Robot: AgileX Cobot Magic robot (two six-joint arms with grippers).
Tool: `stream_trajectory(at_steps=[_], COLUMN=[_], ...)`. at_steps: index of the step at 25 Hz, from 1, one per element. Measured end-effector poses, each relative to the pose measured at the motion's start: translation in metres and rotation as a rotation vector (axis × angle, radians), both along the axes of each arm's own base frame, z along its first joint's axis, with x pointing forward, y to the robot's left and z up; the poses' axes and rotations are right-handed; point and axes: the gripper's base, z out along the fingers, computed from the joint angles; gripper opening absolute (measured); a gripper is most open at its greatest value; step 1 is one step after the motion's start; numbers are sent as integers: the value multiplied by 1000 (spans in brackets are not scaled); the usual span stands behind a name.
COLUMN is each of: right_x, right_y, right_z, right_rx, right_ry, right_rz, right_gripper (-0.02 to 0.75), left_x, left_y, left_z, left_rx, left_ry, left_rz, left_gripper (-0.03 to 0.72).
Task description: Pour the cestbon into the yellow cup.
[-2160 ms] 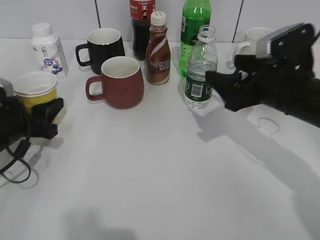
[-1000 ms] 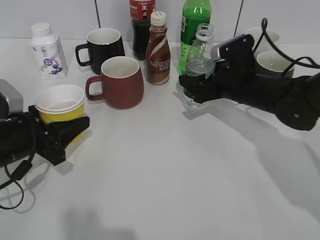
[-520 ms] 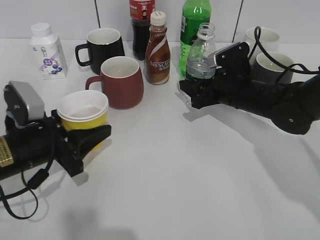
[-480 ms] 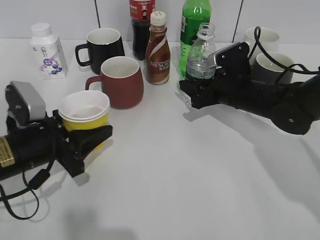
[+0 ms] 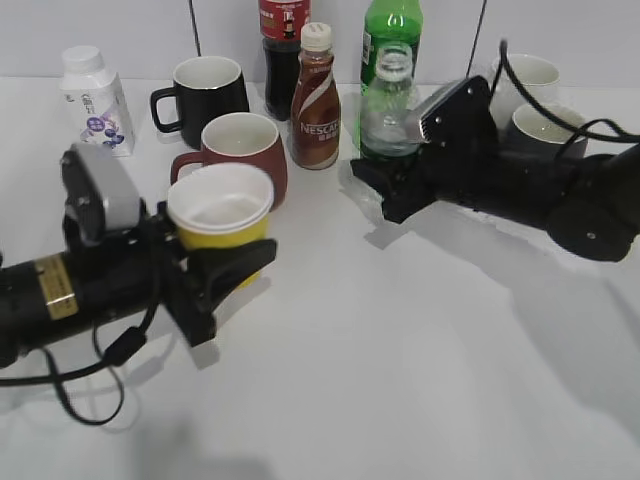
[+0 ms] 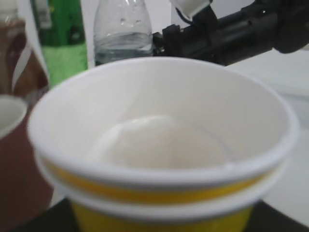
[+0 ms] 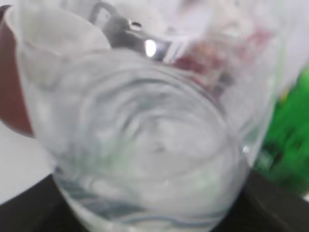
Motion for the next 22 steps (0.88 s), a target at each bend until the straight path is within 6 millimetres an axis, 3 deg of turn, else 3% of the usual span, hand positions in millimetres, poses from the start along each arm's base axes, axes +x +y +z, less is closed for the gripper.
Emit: stream_trajectory(at_steps=[5, 10, 16, 22], right_x=[-3, -6, -6, -6], right_y=[2, 3, 1, 1], right_z=[21, 36, 38, 38], right_rx=[-104, -233, -416, -524], right_ry=[-188, -354, -516, -627], right_rz=[75, 128, 167, 198], right_gripper=[468, 468, 468, 468], left_x=[11, 23, 26, 29], left_y=[-19, -37, -53, -57], left_z=[11, 6, -5, -7], left_rx=[-21, -17, -16, -10], left_ry=[-61, -50, -22, -8], left_rz=[-39, -64, -101, -103], left_gripper=[369, 369, 368, 368])
